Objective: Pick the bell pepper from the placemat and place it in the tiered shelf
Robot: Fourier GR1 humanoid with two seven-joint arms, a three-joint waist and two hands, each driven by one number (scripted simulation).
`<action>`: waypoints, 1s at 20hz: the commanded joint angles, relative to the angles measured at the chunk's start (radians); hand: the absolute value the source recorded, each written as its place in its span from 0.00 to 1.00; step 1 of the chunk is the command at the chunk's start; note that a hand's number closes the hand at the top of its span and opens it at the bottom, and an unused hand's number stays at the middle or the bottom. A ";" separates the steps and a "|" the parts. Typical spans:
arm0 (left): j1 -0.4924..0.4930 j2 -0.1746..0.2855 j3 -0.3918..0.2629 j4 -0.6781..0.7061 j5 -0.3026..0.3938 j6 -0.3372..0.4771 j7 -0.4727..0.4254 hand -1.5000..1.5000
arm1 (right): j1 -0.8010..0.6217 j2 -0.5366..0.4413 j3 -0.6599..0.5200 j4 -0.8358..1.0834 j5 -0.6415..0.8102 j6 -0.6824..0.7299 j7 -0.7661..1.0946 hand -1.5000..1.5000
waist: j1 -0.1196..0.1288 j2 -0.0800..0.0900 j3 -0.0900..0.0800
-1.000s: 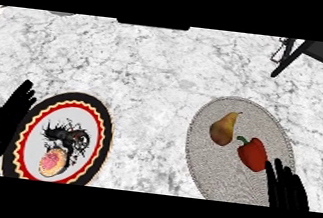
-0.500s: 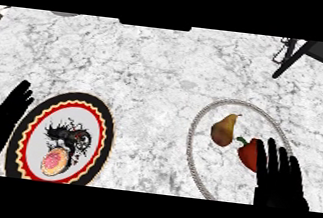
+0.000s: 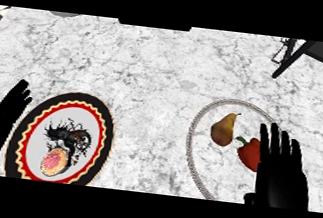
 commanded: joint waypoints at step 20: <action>0.028 -0.109 0.069 -0.059 -0.104 -0.064 0.026 0.50 | -0.207 -0.043 -0.173 0.325 -0.153 -0.117 -0.113 1.00 | 0.003 -0.001 0.000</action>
